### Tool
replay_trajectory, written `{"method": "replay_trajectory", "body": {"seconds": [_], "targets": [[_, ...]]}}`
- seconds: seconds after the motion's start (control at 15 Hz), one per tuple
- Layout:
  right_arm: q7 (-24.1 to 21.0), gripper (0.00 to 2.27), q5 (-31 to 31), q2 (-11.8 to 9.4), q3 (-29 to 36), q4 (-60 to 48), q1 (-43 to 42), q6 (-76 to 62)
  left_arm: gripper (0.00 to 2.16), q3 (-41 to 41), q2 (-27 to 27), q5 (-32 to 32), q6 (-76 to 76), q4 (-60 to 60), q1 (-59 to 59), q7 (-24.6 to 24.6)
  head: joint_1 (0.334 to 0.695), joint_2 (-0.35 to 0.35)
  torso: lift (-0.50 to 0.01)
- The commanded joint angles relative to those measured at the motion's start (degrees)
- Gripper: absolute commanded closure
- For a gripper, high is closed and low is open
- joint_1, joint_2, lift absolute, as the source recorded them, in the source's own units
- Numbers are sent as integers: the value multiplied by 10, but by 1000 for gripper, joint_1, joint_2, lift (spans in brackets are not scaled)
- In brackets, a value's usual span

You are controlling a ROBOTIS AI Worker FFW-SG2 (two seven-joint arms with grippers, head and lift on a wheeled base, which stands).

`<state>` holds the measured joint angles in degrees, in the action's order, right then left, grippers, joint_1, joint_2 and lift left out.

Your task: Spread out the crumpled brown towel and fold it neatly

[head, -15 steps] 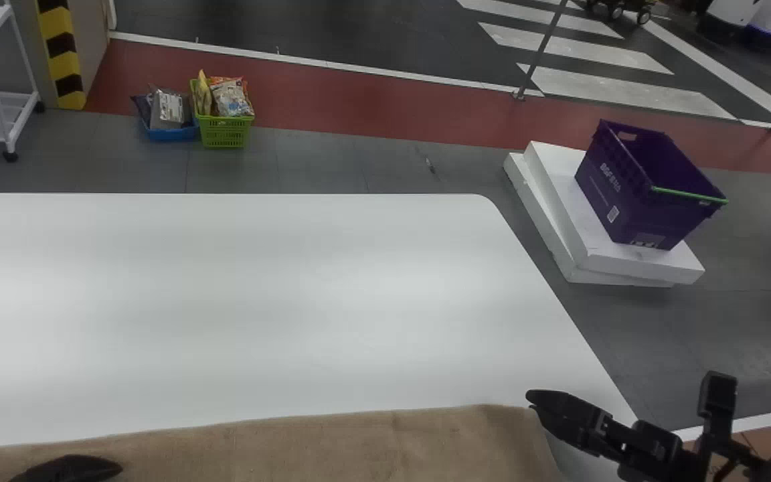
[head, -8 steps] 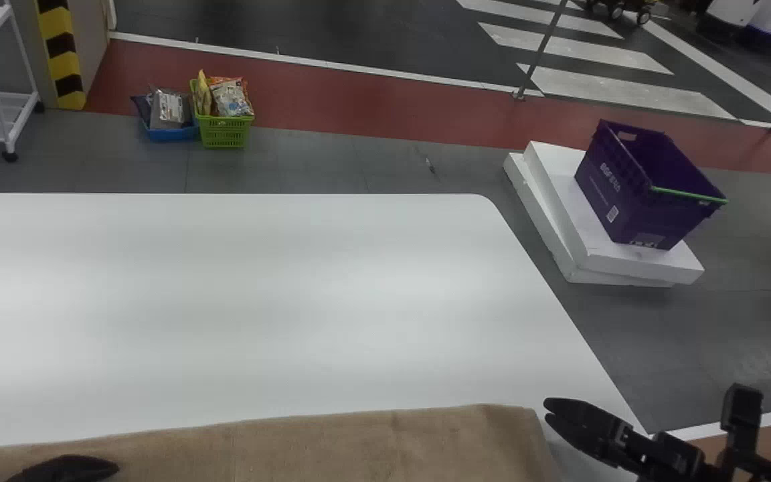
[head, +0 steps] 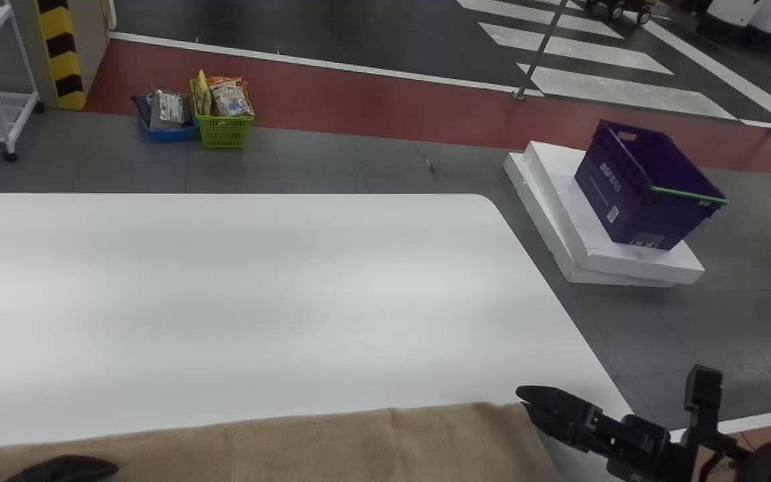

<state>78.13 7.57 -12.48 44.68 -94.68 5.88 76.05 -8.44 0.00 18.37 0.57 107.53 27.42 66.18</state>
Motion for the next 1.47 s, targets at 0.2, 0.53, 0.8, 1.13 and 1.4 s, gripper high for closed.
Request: {"method": "replay_trajectory", "body": {"seconds": [0.2,0.53,0.8,1.13,1.4], "targets": [[2,444,13,0,17,-30,26,30,164,2,-1,0,0,1,2,1,695,-350,-128],[2,444,15,0,8,-37,32,41,164,1,-1,1,-2,3,2,4,695,-350,-128],[2,448,0,1,-9,-28,2,65,164,-1,-1,0,-2,6,4,5,695,-350,-128],[2,444,-21,-9,-5,-26,-13,113,164,-3,-1,-4,0,6,5,7,695,-350,-128],[2,444,-21,-25,12,-9,-24,109,164,-3,-1,-5,2,4,4,7,695,-350,-128]]}}
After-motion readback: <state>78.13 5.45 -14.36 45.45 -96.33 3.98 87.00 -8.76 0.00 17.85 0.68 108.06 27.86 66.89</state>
